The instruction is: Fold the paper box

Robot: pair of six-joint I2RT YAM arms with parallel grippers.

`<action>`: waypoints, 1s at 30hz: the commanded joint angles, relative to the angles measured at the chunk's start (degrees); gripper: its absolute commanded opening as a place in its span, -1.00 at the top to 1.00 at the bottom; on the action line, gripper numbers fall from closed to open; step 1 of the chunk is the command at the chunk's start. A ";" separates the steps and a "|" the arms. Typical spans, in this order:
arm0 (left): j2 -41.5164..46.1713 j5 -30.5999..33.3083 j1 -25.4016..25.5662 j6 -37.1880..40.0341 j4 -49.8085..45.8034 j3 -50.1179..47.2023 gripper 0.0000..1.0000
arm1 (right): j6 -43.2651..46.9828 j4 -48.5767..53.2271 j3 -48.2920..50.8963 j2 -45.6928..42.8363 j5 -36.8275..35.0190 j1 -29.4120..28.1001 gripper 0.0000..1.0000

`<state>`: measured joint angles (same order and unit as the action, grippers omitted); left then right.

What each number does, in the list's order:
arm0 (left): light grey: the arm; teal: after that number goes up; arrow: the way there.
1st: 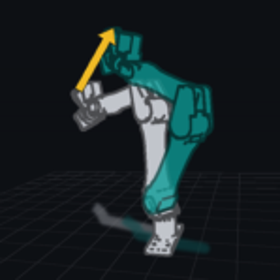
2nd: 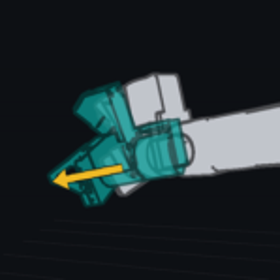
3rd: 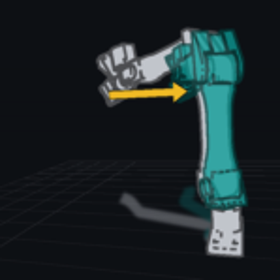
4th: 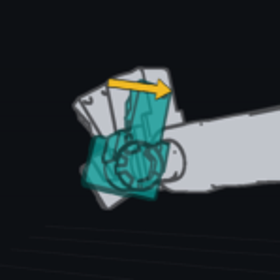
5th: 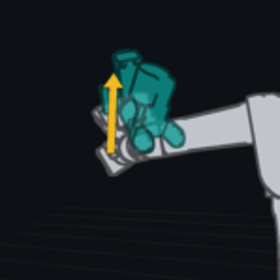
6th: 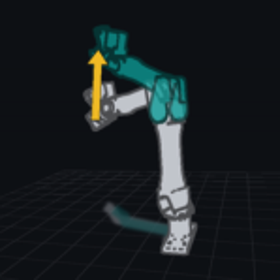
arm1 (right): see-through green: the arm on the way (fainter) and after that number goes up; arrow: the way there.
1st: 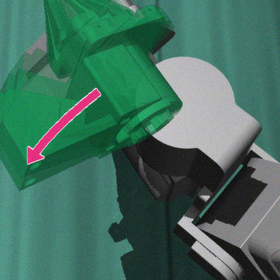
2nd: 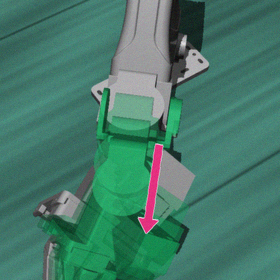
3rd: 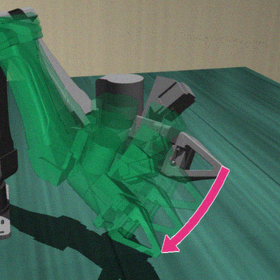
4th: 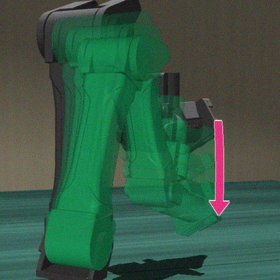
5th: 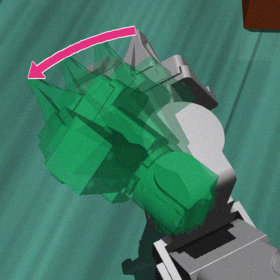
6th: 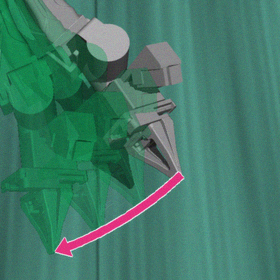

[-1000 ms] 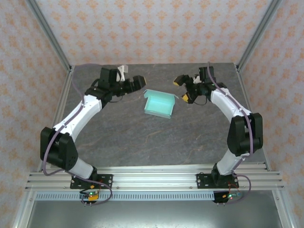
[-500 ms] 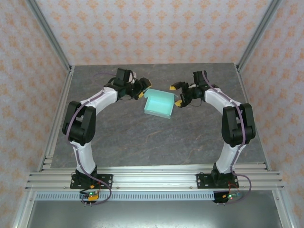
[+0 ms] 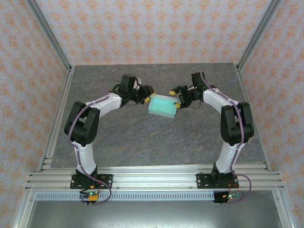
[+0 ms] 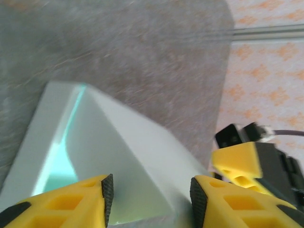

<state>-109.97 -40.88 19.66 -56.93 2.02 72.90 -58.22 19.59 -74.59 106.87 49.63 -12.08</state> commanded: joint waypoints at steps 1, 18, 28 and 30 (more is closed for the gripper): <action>2.40 -2.00 1.43 2.76 -0.80 -4.17 0.10 | 4.29 4.33 0.43 1.24 -1.74 -0.54 -0.27; 3.76 3.24 1.70 13.07 -8.57 -7.24 0.11 | 16.52 17.82 -0.91 -5.56 -9.20 0.89 -0.66; 3.01 5.89 3.10 17.02 -11.01 -7.42 0.03 | 27.95 17.88 0.26 -4.36 -10.16 -0.91 -0.62; 2.68 6.62 3.26 18.02 -11.60 -7.34 -0.01 | 31.50 16.81 1.00 -2.10 -13.50 -1.63 -0.50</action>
<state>-107.07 -36.88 22.48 -42.06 -6.68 64.82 -33.76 36.53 -74.08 102.21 40.42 -12.43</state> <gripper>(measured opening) 0.502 0.762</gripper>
